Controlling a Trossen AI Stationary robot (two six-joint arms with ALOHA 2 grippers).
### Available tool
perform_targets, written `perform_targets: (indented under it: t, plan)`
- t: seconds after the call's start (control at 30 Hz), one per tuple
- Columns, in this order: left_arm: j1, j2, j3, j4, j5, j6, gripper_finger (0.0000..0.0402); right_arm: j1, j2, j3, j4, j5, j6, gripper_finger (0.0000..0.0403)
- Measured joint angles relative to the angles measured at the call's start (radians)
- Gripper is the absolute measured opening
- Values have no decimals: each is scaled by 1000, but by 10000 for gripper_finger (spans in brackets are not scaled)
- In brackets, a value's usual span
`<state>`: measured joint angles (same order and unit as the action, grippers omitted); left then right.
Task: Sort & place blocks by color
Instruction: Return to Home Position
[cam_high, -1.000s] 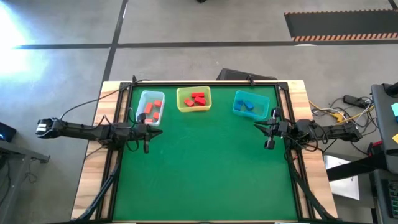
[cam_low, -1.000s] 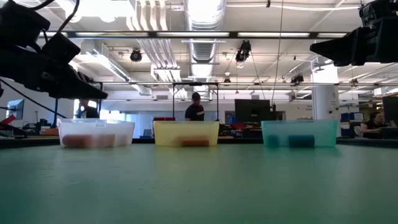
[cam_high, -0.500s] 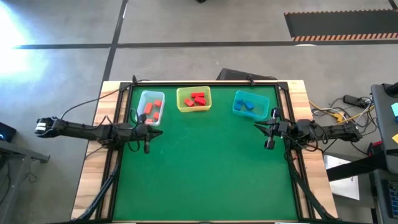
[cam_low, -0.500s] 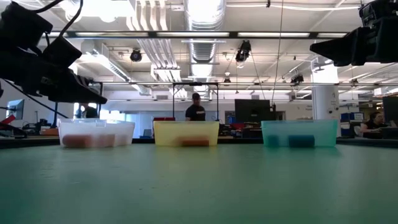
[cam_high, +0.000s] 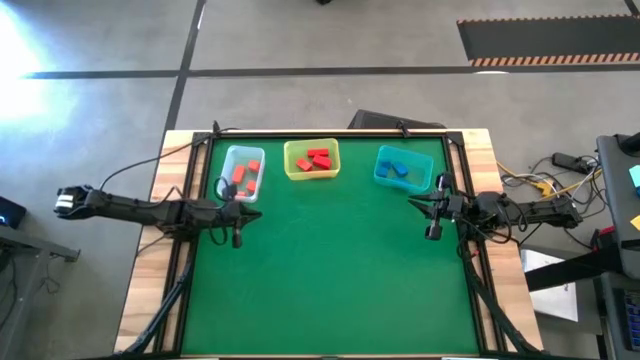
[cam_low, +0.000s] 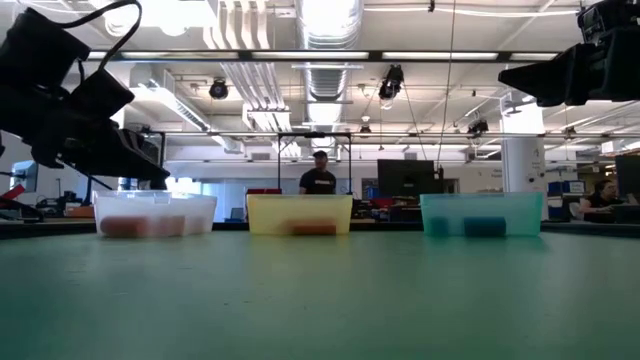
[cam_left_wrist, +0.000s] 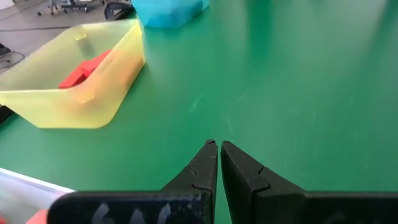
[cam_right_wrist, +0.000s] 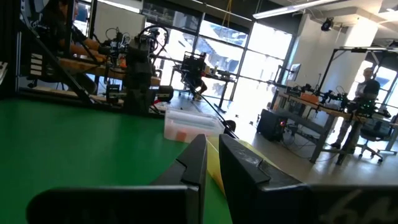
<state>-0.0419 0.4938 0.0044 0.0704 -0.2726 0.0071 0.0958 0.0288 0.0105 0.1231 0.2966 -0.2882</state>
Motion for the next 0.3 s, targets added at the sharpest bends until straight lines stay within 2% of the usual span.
perform_targets:
  t: [0.3]
  plan:
    - [0,32,0,1,1,0,6,0,0,0,0,0,0,34]
